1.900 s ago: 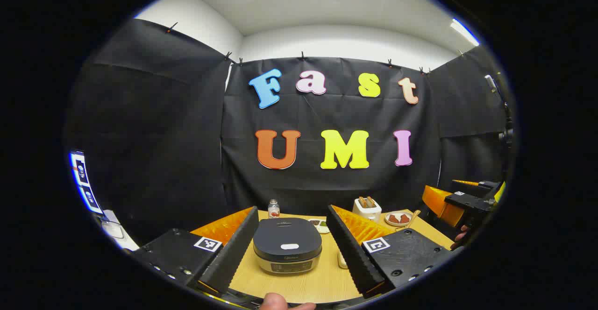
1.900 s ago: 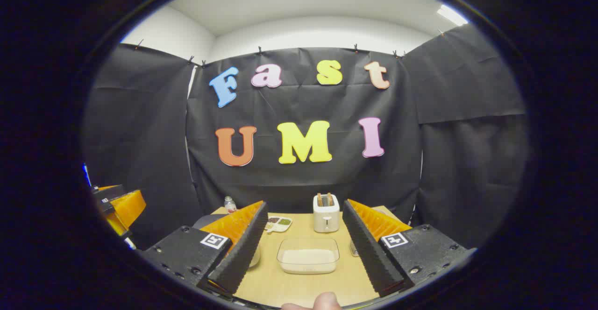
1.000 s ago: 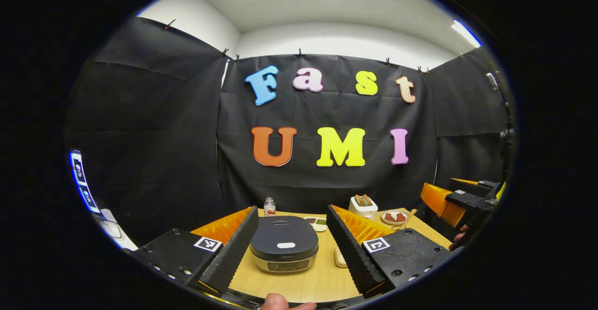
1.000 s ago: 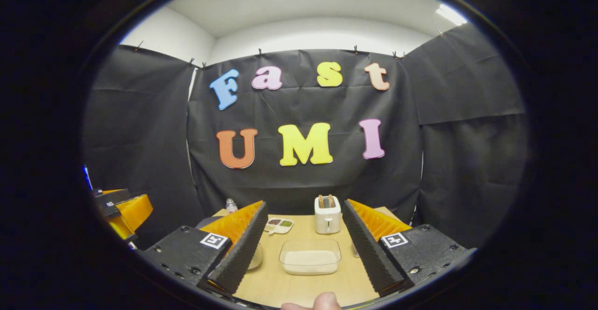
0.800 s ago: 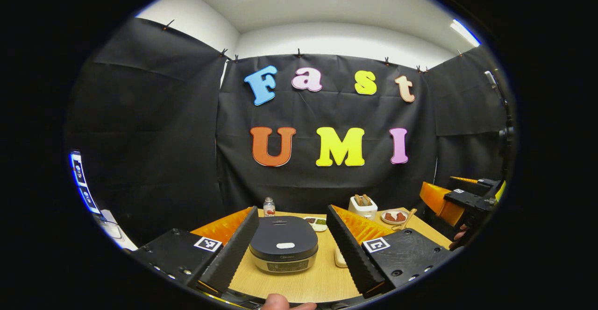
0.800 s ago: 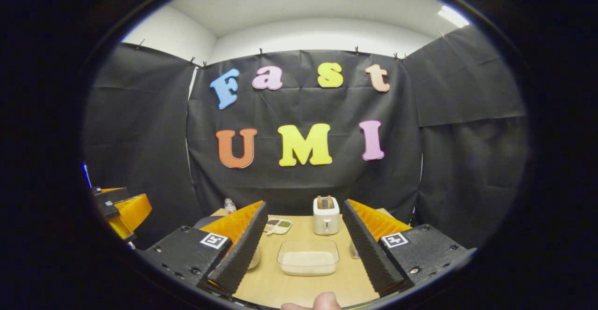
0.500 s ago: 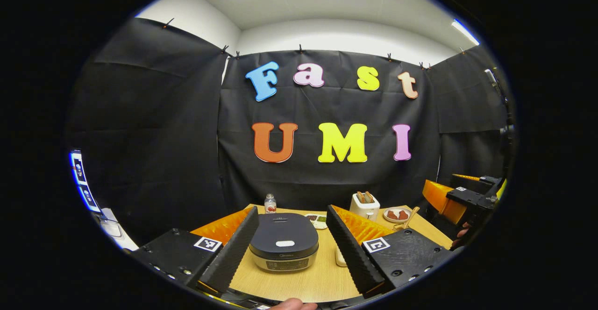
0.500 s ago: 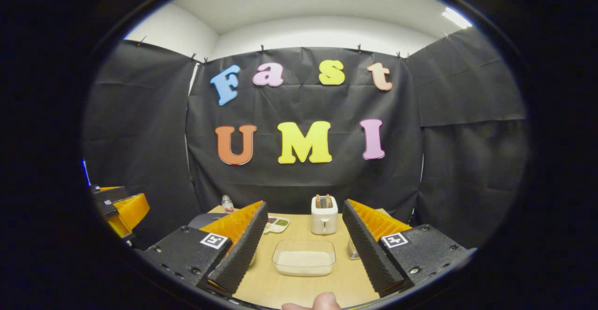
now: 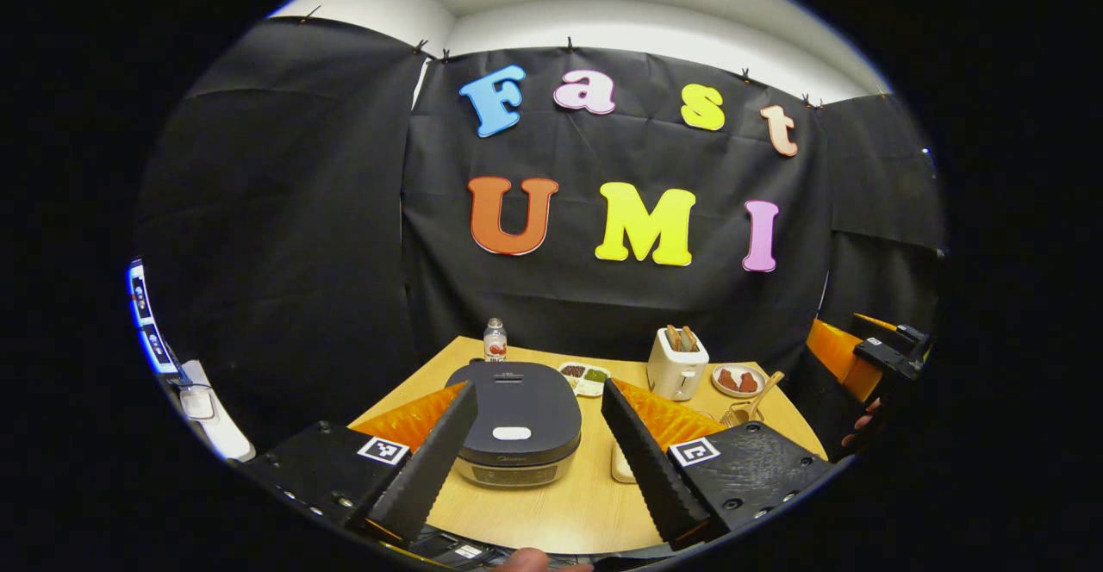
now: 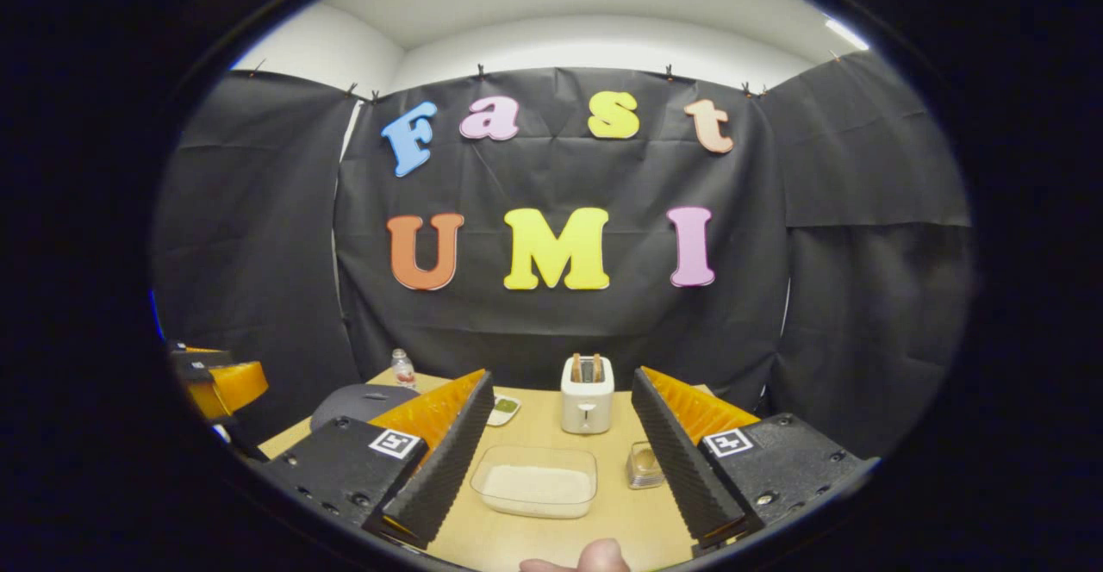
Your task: Close the left gripper, press the button to open the rice cooker; take a wooden spoon from the chopstick holder with the right hand, scoop a spoonful of rice and pour it into the rice cooker, then put the wooden spoon back into the chopstick holder.
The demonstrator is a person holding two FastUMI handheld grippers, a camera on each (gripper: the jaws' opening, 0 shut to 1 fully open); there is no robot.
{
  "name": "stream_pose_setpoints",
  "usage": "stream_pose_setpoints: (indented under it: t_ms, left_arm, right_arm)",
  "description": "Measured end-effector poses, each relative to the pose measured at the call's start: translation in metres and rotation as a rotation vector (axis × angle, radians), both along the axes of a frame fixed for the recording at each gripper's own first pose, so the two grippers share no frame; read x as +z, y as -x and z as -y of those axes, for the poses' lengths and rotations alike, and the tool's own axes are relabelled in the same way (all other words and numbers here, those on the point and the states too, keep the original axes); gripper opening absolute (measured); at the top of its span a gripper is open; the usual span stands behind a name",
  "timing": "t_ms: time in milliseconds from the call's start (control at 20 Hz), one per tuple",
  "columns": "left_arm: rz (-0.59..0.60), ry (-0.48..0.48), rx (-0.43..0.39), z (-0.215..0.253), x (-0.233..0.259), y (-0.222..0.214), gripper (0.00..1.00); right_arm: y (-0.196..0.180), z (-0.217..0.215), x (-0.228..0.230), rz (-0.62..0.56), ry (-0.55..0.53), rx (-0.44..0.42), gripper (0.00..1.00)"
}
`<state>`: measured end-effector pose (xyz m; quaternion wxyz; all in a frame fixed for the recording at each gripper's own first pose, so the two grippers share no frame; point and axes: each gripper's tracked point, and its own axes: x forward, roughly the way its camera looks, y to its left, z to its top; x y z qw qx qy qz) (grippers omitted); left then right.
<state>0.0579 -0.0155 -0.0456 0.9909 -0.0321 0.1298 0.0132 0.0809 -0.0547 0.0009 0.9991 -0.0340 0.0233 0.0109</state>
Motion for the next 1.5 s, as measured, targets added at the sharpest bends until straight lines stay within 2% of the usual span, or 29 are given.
stream_pose_setpoints:
  t_ms: [50, 100, 200, 250, 300, 400, 450, 550, 600, 650, 750, 800, 900, 1000, 1250, 1350, 1500]
  left_arm:
    - [-0.035, 0.01, 0.0, -0.001, -0.005, -0.006, 0.94]
    - [-0.077, 0.017, 0.001, 0.0, -0.011, -0.014, 0.95]
    - [-0.164, 0.04, 0.0, 0.002, -0.026, -0.032, 0.95]
    - [-0.212, 0.05, 0.004, 0.001, -0.036, -0.041, 1.0]
    - [-0.253, 0.058, 0.009, -0.001, -0.043, -0.048, 0.94]
    - [-0.329, 0.09, 0.013, -0.002, -0.057, -0.06, 0.92]
    - [-0.364, 0.112, 0.012, -0.003, -0.064, -0.062, 0.88]
    - [-0.423, 0.117, 0.042, -0.012, -0.073, -0.071, 0.73]
    - [-0.446, 0.119, 0.046, -0.016, -0.081, -0.079, 0.62]
    - [-0.472, 0.125, 0.046, -0.016, -0.088, -0.083, 0.43]
    - [-0.52, 0.12, 0.062, -0.02, -0.1, -0.092, 0.43]
    - [-0.544, 0.122, 0.073, -0.025, -0.118, -0.105, 0.43]
    - [-0.6, 0.176, 0.089, -0.021, -0.123, -0.103, 0.07]
    - [-0.637, 0.221, 0.074, -0.016, -0.136, -0.106, 0.0]
    - [-0.703, 0.207, 0.083, -0.027, -0.166, -0.12, 0.0]
    - [-0.737, 0.203, 0.084, -0.028, -0.177, -0.118, 0.0]
    - [-0.775, 0.201, 0.086, -0.028, -0.192, -0.116, 0.0]
  right_arm:
    - [-0.006, 0.009, 0.003, 0.009, 0.0, 0.001, 1.0]
    - [-0.015, 0.017, 0.004, 0.016, -0.003, -0.004, 0.96]
    - [-0.031, 0.034, 0.001, 0.02, -0.016, -0.012, 0.96]
    - [-0.04, 0.04, -0.001, 0.014, -0.024, -0.014, 1.0]
    - [-0.049, 0.045, -0.005, 0.004, -0.033, -0.013, 1.0]
    - [-0.062, 0.061, -0.003, 0.007, -0.048, -0.015, 0.96]
    - [-0.069, 0.07, -0.002, 0.013, -0.048, -0.023, 0.96]
    - [-0.084, 0.083, -0.009, 0.001, -0.056, -0.032, 0.96]
    - [-0.09, 0.088, -0.015, -0.011, -0.064, -0.035, 0.96]
    - [-0.096, 0.093, -0.02, -0.027, -0.072, -0.037, 0.96]
    - [-0.106, 0.1, -0.028, -0.05, -0.082, -0.041, 0.96]
    - [-0.108, 0.103, -0.031, -0.059, -0.083, -0.044, 1.0]
    - [-0.112, 0.11, -0.037, -0.071, -0.086, -0.051, 1.0]
    - [-0.115, 0.118, -0.04, -0.077, -0.085, -0.061, 1.0]
    - [-0.117, 0.138, -0.054, -0.107, -0.101, -0.095, 1.0]
    - [-0.114, 0.144, -0.057, -0.113, -0.103, -0.11, 0.96]
    - [-0.112, 0.149, -0.057, -0.113, -0.09, -0.121, 1.0]
